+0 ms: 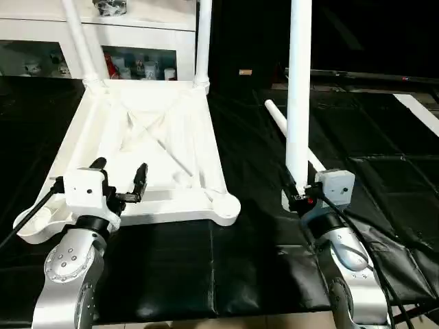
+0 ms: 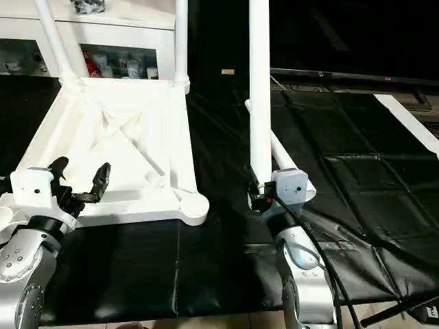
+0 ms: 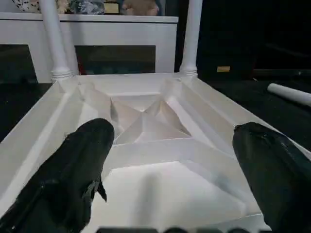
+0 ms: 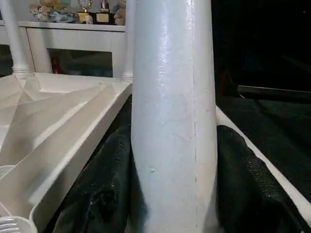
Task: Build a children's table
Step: Pick table leg
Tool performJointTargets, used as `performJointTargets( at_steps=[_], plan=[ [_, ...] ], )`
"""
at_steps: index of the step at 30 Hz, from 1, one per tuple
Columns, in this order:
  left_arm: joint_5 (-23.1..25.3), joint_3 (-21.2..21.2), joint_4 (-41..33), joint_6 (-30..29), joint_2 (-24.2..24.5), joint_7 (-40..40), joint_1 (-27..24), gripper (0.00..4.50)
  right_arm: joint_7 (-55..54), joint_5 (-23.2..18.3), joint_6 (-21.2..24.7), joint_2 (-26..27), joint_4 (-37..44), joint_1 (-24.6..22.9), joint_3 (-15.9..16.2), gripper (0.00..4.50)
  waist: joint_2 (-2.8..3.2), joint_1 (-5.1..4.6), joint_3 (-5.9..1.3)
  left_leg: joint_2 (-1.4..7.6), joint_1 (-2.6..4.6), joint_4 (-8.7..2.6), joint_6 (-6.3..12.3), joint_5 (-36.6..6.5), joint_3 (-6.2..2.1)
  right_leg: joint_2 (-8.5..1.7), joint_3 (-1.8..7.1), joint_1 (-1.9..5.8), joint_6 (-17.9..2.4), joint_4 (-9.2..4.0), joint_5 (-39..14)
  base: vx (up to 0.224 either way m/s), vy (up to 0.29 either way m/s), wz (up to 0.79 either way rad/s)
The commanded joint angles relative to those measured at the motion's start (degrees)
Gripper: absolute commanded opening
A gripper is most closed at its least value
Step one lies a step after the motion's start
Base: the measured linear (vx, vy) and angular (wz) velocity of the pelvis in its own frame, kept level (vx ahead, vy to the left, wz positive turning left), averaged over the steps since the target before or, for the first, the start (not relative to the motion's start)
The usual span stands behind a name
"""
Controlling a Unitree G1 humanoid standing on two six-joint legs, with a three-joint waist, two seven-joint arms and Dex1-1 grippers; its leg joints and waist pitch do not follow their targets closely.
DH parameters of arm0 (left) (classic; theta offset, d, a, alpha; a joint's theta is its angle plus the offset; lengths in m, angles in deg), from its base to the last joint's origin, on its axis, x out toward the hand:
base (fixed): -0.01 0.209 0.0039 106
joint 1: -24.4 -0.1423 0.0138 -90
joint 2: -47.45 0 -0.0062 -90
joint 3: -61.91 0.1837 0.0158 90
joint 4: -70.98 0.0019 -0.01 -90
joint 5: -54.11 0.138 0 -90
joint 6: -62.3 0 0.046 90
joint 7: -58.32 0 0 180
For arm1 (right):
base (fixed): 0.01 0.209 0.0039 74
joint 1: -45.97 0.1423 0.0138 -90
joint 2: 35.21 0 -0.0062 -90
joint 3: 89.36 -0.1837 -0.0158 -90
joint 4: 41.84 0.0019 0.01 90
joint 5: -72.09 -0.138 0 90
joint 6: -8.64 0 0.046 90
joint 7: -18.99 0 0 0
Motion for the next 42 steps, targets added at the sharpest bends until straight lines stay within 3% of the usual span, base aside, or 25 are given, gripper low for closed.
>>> performJointTargets(
  at_steps=[1, 42],
  plan=[
    [-0.1, -0.2, -0.3, 0.3, 0.3, 0.0, -0.4, 4.5, 0.1, -0.3, 0.2, -0.5, -0.3, 0.6, -0.3, 1.93, 0.53, 0.0, -2.65, 1.8, 0.66, -4.76, -0.94, -22.9, -1.12, -4.06, 2.84, 1.37, -0.7, -5.94, -27.1, 0.0, 0.0, 0.0],
    [-0.1, -0.2, -0.3, 0.3, 0.3, 0.0, -0.4, 4.5, 0.1, -0.3, 0.2, -0.5, -0.3, 0.6, -0.3, 1.93, 0.53, 0.06, -2.66, 1.77, 0.68, -4.69, -0.87, -22.7, -1.09, -4.03, 2.88, 1.32, -0.8, -5.88, -27.1, 0.0, 0.0, 0.0]
  ],
)
